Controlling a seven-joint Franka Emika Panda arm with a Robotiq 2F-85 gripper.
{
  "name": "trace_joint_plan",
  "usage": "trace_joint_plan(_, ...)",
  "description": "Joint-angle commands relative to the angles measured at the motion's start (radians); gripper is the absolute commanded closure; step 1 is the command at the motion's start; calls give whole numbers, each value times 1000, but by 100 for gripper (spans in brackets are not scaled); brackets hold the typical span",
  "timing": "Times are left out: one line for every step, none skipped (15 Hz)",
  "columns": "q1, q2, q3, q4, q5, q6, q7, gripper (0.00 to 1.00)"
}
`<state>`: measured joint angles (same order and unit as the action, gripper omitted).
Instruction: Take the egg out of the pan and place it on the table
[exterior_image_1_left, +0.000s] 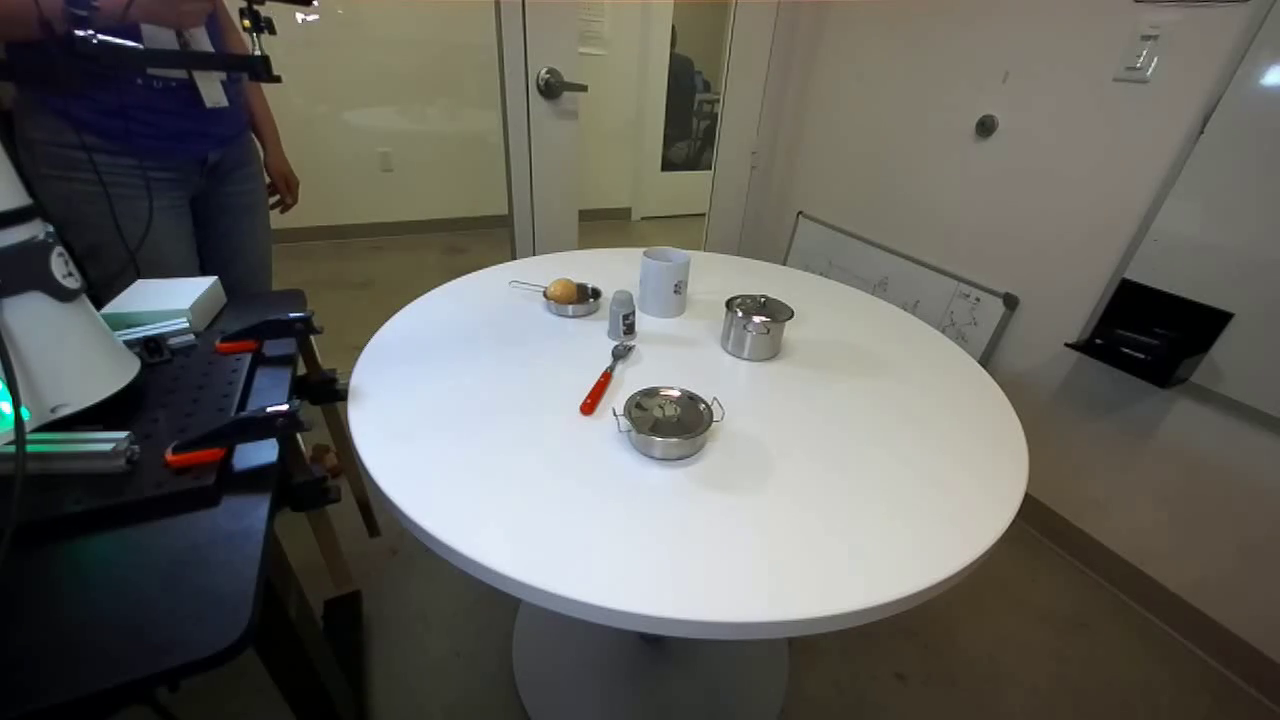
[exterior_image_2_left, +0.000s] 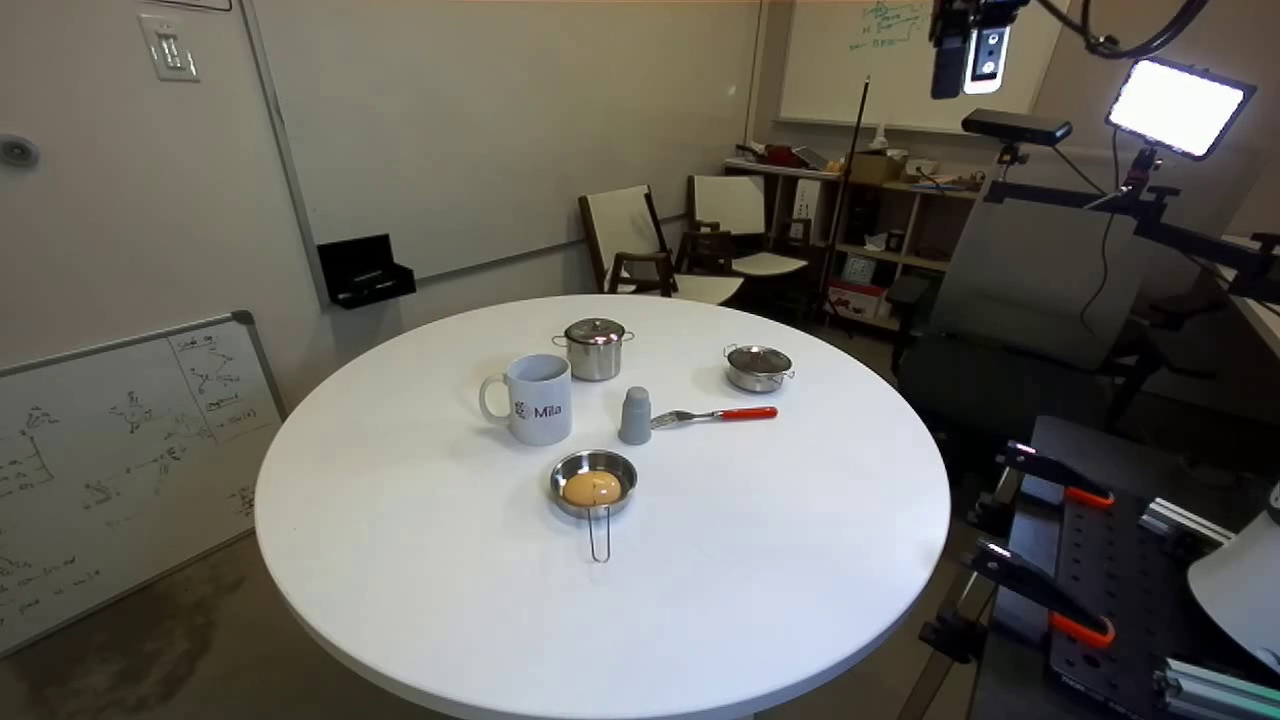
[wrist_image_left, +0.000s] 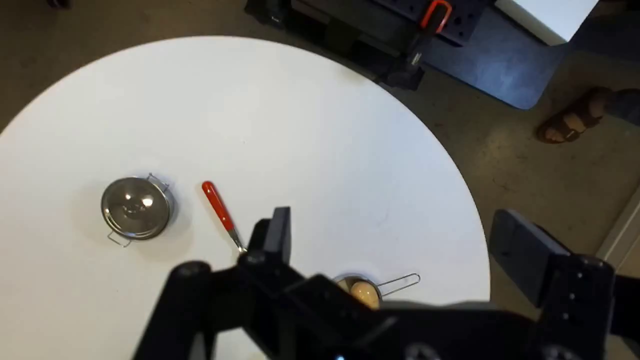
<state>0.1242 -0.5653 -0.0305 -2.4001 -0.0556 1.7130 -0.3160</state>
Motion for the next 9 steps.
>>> trace_joint_plan(41, 65, 1, -41, 51, 128, -67, 0)
trace_joint_plan(54, 95, -2, -51, 73, 162, -92, 0)
trace_joint_plan(63, 118, -1, -58, 88, 185, -112, 0)
trace_joint_plan(71, 146, 0, -63, 105, 207, -134, 0)
trace_joint_plan(80, 174, 4, -65, 122, 223, -155, 0)
trace_joint_plan(86, 202, 5, -69, 138, 237, -179, 0)
trace_joint_plan(88, 227, 8, -66, 149, 237, -192, 0)
trace_joint_plan(86, 242, 12, -62, 152, 225, -198, 0)
trace_joint_plan(82, 249, 17, -56, 150, 206, -199, 0)
